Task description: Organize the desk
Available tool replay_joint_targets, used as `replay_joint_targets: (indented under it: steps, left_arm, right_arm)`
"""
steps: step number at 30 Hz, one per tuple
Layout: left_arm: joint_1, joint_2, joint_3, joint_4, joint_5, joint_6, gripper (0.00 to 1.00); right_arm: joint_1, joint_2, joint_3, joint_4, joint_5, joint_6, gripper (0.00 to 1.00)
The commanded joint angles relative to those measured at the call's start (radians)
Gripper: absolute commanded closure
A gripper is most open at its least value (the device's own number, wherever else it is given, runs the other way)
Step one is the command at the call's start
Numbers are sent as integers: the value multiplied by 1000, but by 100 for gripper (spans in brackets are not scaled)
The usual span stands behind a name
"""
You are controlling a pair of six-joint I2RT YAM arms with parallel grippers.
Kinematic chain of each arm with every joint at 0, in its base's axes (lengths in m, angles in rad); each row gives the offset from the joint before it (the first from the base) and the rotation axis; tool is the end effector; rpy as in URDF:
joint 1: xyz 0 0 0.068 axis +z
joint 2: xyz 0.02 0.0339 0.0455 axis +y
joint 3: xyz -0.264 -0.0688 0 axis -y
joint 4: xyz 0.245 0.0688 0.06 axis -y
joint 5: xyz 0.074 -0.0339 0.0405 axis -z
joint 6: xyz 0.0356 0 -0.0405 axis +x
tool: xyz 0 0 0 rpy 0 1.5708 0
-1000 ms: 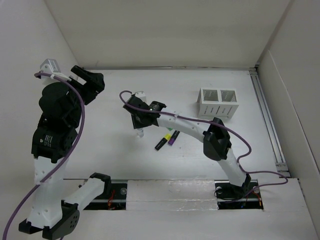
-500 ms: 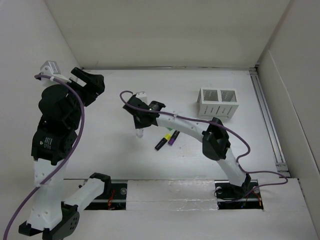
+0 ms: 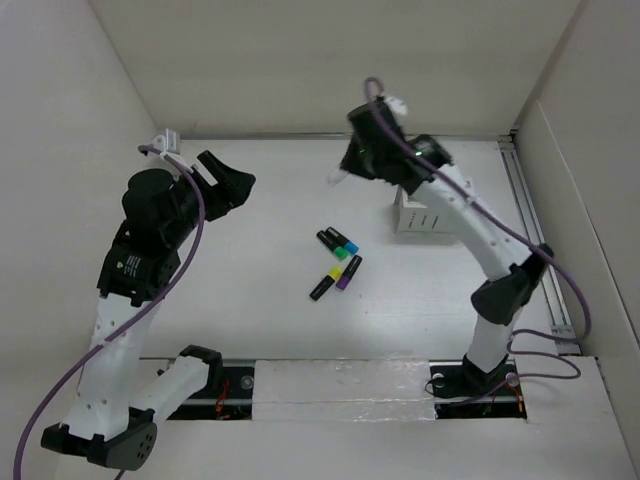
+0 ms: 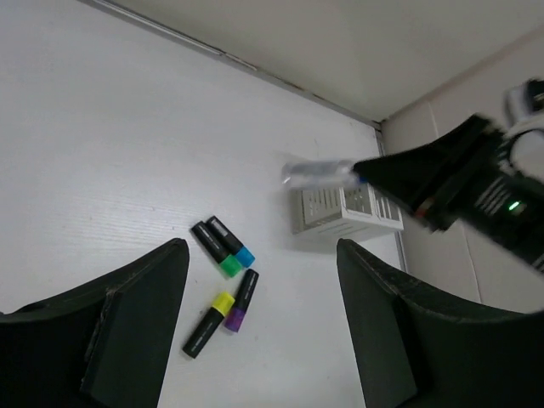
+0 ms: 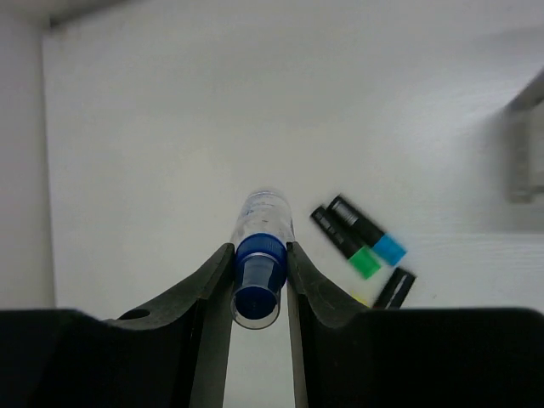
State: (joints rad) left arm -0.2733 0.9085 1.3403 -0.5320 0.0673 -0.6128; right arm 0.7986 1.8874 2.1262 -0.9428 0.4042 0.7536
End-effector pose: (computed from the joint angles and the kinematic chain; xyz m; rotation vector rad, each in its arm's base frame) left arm 0.1573 -0.0466 0.4678 -0.2392 1.7060 -0.7200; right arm 0.2943 0.2821 0.4115 0.1610 2.2314 0.3963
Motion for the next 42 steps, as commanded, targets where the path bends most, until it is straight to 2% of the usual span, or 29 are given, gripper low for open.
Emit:
replay_joint_targets:
  steps: [1,4,7,10,15,20,25,28,29,30,33,36,42]
  left_arm:
    - [-3,0,-47,118,144,39,34]
    - [-3,0,-139,188,251,33,37]
    - [-3,4,-219,225,281,45,38]
    - [-3,23,-263,225,263,94,37]
    - [-3,76,-237,198,238,163,38]
    - [-3,196,-194,109,102,241,38]
    - [-3,196,-213,129,62,249,38]
    - [-3,223,-233,125,39,278,38]
    - [-42,231,-243,122,28,285,38]
    - [-114,237,-240,118,-156,288,38]
    - [-344,305,-182,58,-378,283,37]
    - [-354,317,-150,75,-321,236,37]
    - [-354,188,-132,167,-261,196,37]
  right_arm:
    - [-160,-146,-44,-30,38,79,87]
    - [-292,-185,-71,-66,62,111,88]
    - [-422,-220,-94,-96,71,127,89]
    - [-507,-246,-146,-96,84,127,90]
    - [-656,-263,-198,-111,117,139,92]
    - [-755,-260,-247,-73,79,135,93]
    - [-742,-194,-221,-118,58,122,94]
    - [-710,-194,-282,-93,59,122,94]
    - [-701,-200,-301,-71,50,119,94]
    - [-700,-203,-316,-59,48,118,94]
    - [-700,-186,-344,-47,50,116,94]
    - [-700,-162,-359,-41,51,122,94]
    - [-710,-119,-403,7,30,122,93]
